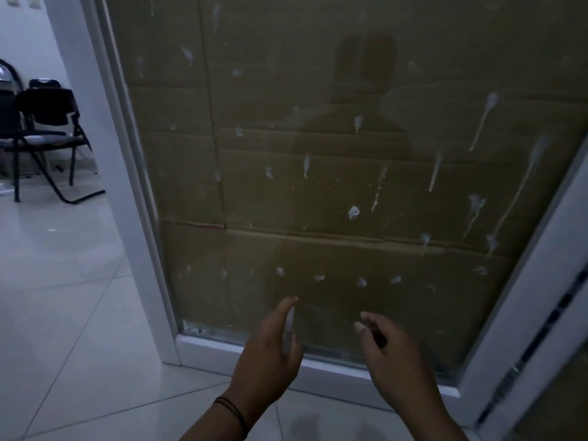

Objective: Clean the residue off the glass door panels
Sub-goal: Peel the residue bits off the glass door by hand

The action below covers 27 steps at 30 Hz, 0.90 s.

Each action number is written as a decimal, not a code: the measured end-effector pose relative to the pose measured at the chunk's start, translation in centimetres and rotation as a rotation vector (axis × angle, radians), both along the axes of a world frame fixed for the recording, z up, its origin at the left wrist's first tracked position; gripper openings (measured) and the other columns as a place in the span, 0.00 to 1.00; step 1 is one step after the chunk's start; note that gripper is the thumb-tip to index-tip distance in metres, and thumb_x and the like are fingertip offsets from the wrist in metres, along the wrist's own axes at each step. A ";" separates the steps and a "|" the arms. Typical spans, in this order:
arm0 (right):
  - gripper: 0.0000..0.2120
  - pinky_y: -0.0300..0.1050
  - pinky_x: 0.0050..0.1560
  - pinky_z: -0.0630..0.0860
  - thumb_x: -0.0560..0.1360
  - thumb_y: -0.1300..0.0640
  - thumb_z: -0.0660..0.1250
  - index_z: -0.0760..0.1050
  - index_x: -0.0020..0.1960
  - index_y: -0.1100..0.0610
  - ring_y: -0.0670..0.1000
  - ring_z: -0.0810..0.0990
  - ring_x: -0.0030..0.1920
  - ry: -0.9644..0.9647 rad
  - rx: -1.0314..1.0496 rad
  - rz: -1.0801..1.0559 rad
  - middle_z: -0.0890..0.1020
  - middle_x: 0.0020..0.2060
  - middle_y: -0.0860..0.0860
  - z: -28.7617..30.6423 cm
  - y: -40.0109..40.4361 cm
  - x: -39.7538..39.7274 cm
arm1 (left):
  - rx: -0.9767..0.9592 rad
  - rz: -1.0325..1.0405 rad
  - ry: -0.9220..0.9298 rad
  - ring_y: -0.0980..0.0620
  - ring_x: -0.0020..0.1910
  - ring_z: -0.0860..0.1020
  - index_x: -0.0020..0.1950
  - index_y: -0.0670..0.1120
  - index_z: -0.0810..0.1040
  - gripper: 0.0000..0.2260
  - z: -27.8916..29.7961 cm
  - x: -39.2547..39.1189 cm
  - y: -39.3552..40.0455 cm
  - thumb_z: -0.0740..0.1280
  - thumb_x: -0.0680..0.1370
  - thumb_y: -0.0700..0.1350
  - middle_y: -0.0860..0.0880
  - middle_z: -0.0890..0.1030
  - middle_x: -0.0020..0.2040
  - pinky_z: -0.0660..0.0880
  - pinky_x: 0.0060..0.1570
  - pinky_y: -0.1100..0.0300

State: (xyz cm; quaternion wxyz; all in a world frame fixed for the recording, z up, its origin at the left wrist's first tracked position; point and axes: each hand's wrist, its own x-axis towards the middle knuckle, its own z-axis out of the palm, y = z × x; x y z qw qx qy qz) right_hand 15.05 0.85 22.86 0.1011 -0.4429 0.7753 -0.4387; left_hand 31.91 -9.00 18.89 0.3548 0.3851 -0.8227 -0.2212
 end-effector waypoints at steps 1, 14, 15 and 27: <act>0.14 0.37 0.49 0.68 0.77 0.49 0.64 0.77 0.60 0.51 0.41 0.73 0.46 0.001 -0.004 -0.003 0.77 0.50 0.43 0.0 0.2 -0.2 | -0.012 -0.018 0.000 0.59 0.55 0.75 0.69 0.69 0.56 0.28 0.1 -0.3 0.4 0.64 0.77 0.47 0.58 0.74 0.63 0.67 0.45 0.78; 0.15 0.39 0.51 0.70 0.77 0.48 0.62 0.76 0.61 0.50 0.45 0.75 0.51 0.002 -0.003 -0.058 0.78 0.57 0.48 0.3 3.6 -3.1 | 0.040 -0.145 -0.054 0.67 0.57 0.68 0.71 0.63 0.61 0.27 0.2 -5.0 4.0 0.64 0.75 0.48 0.61 0.70 0.68 0.61 0.50 0.80; 0.15 0.38 0.51 0.69 0.77 0.48 0.62 0.76 0.61 0.50 0.44 0.74 0.50 0.004 0.000 -0.059 0.78 0.57 0.47 0.4 3.9 -3.3 | 0.033 -0.165 -0.054 0.70 0.58 0.65 0.71 0.65 0.59 0.28 0.1 -5.3 4.2 0.64 0.75 0.49 0.62 0.68 0.69 0.59 0.50 0.82; 0.15 0.36 0.52 0.69 0.78 0.50 0.62 0.76 0.62 0.52 0.44 0.76 0.51 0.026 -0.025 -0.133 0.79 0.57 0.48 0.8 6.5 -5.6 | -0.015 -0.238 -0.063 0.63 0.55 0.70 0.72 0.58 0.63 0.24 0.5 -8.9 6.3 0.63 0.77 0.46 0.57 0.73 0.64 0.61 0.44 0.82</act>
